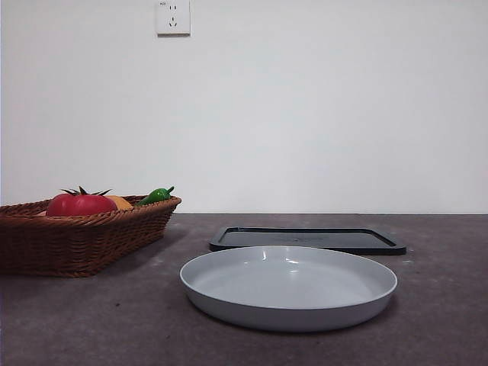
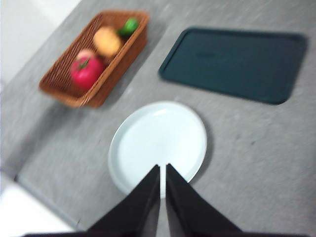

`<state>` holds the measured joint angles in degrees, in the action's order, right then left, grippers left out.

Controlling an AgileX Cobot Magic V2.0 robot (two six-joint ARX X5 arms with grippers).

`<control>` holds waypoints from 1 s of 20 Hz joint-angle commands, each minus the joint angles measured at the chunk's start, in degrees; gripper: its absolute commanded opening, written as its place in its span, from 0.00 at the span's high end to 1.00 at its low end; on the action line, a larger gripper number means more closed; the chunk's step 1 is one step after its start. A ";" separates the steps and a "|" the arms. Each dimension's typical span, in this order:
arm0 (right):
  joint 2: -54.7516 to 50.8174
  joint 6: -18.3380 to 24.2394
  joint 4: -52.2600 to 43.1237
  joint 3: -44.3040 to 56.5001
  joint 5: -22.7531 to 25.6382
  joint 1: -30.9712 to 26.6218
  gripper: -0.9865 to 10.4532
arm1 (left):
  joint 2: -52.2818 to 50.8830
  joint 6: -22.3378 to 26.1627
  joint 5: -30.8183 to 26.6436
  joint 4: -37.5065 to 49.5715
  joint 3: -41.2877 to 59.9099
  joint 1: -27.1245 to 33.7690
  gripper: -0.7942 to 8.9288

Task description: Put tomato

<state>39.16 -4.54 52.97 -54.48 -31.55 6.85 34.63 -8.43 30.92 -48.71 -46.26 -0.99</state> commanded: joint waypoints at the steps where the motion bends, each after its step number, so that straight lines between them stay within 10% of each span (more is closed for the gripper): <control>1: 3.30 3.82 3.02 -3.39 -0.37 3.78 0.91 | 2.14 3.58 0.68 -3.78 -3.91 -1.95 0.91; 13: 7.17 6.71 8.37 -4.90 0.04 14.58 0.91 | 3.17 6.45 0.63 -10.36 -6.73 -5.92 0.91; 20: 7.17 6.47 8.37 -4.90 0.04 14.58 0.71 | 3.17 6.21 0.59 -10.34 -6.73 -5.92 0.64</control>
<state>45.89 1.52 61.56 -58.28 -31.46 21.06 37.45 -2.83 31.44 -59.55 -51.68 -6.79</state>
